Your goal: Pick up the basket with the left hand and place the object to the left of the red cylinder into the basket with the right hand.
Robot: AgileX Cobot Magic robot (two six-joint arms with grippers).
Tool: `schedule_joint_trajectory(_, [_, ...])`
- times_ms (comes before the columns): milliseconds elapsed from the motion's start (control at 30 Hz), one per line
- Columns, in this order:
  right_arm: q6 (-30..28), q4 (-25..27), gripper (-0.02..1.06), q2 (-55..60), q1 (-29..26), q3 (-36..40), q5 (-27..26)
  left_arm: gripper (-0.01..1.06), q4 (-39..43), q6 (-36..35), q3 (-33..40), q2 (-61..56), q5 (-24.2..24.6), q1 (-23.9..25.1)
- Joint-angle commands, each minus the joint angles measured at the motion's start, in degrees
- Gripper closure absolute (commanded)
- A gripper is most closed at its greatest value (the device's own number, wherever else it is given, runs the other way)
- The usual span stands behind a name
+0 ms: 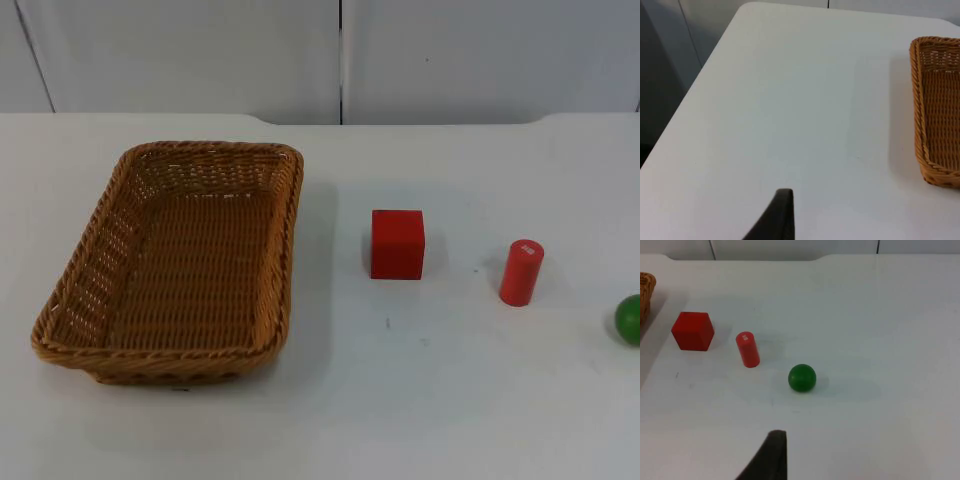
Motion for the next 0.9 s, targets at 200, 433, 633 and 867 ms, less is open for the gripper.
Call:
schedule_joint_trajectory(200, [-1.4,-0.4,-0.01,-0.2,-0.2,0.1,-0.3,0.00,0.2,0.1,0.2,-0.2,-0.4,0.1])
schedule_joint_trajectory(433, [-2.7,-0.4,-0.01,-0.2,-0.2,0.1,-0.3,0.00,0.2,0.1,0.2,-0.2,-0.4,0.1])
schedule_joint_trajectory(633, [-4.0,-0.4,-0.01,-0.2,-0.2,0.1,-0.3,0.00,0.2,0.1,0.2,-0.2,-0.4,0.1])
schedule_joint_trajectory(867, [-4.4,-0.4,-0.01,-0.2,-0.2,0.1,-0.3,0.00,0.2,0.1,0.2,-0.2,-0.4,0.1])
